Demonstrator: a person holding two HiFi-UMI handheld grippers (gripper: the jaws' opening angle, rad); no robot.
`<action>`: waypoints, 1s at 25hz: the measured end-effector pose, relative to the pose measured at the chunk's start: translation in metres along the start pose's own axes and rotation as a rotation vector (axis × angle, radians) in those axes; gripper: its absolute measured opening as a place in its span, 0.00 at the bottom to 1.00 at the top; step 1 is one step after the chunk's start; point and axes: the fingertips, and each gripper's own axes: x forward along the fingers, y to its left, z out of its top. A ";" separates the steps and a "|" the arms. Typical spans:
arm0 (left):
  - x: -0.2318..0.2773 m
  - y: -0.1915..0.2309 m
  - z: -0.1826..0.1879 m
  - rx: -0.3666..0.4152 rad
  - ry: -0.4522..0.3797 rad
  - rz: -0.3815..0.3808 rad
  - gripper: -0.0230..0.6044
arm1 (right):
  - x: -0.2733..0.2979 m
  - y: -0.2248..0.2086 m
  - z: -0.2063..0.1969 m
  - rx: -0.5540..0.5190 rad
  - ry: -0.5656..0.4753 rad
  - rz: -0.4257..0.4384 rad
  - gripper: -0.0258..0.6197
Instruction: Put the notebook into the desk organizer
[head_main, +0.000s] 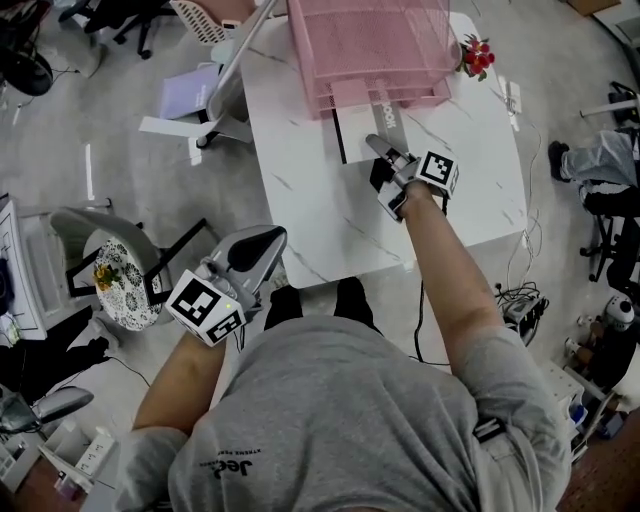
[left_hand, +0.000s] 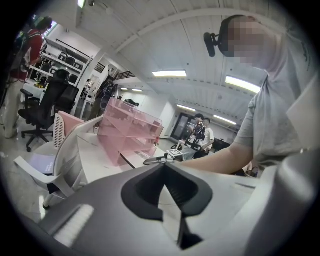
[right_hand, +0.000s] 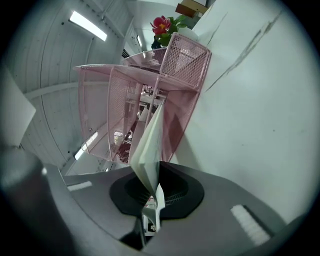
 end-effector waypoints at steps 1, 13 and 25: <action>-0.001 0.002 -0.001 -0.002 0.002 0.004 0.13 | 0.005 0.000 0.003 -0.003 0.001 0.002 0.06; -0.004 0.024 -0.007 -0.029 0.019 0.030 0.13 | 0.053 0.005 0.027 -0.025 -0.009 0.006 0.06; -0.004 0.037 -0.012 -0.060 0.024 0.040 0.13 | 0.067 0.001 0.034 -0.020 -0.033 0.023 0.06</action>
